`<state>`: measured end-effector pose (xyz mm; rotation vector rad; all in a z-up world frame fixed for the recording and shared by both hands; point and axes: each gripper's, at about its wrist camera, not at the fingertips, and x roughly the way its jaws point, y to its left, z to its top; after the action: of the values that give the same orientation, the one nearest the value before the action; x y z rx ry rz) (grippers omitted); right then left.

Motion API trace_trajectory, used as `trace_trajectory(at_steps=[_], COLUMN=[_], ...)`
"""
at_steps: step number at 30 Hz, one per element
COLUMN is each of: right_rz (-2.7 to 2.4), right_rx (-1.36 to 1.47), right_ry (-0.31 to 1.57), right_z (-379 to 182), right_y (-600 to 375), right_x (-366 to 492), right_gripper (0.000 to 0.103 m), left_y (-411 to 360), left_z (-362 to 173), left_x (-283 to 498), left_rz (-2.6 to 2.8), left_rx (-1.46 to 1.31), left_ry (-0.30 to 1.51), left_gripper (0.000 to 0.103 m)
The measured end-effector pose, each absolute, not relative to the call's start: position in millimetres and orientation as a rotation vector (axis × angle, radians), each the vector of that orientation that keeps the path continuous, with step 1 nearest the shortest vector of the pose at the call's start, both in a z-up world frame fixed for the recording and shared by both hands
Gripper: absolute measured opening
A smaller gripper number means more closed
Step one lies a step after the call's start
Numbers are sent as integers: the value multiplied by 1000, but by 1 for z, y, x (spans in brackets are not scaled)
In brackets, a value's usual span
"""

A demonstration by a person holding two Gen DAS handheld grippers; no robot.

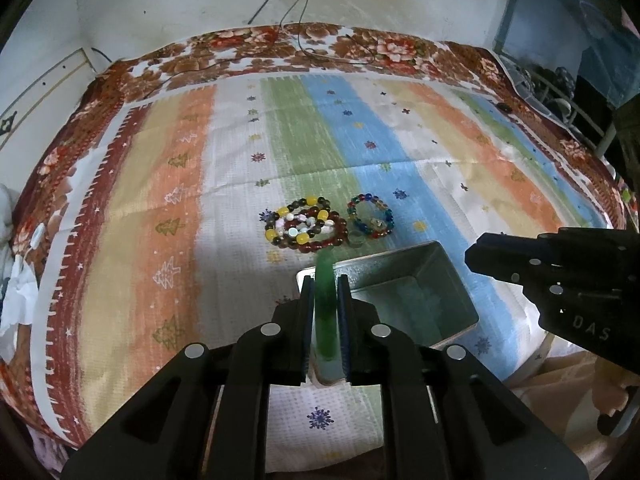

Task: Organize jewelry
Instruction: 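Open both tools to drop the bangle and blue bracelet into the tin, then grasp the yellow-and-black bead bracelet with the left tool while the right tool grasps the multicolour bead bracelet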

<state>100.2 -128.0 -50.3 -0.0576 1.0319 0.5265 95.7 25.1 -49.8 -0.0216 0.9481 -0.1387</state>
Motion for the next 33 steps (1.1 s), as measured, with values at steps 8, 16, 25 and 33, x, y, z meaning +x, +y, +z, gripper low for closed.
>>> trace_trajectory(at_steps=[8, 16, 25, 33], right_rz=[506, 464, 438, 430], right_rx=[-53, -38, -68, -67], right_ry=[1039, 1044, 1065, 1106], right_z=[-53, -57, -69, -81], right_y=[-131, -142, -139, -143], right_x=[106, 121, 149, 171], right_gripper=[31, 37, 49, 49], left_y=[32, 52, 72, 80], left_z=[-48, -48, -68, -86], left_x=[99, 115, 149, 167], left_rz=[-132, -91, -71, -69], left_rx=[-39, -76, -122, -118], left_ry=[940, 944, 1017, 1070], left_gripper=[19, 35, 45, 45])
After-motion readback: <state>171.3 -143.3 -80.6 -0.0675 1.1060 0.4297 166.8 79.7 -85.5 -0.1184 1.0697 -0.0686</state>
